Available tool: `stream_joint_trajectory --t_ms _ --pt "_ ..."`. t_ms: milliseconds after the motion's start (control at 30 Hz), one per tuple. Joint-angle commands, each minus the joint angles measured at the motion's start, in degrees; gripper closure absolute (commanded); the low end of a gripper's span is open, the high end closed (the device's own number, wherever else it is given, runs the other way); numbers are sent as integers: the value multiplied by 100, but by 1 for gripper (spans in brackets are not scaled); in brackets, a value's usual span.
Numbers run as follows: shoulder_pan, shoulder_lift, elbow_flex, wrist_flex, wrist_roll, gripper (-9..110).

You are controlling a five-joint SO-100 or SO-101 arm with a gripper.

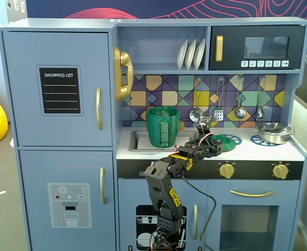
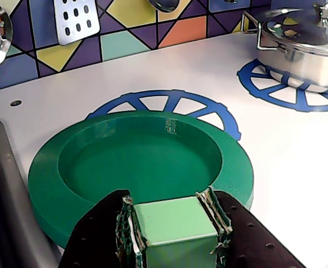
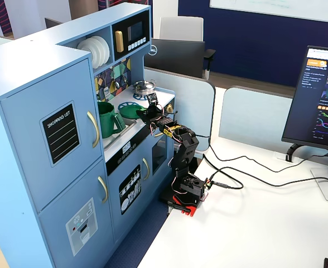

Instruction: Pick up the lid from the counter and put it on the green recipient

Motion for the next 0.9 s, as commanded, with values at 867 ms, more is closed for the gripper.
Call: stream_joint_trajectory --t_ms 867 --pt "-2312 510 -4526 3401 53 102"
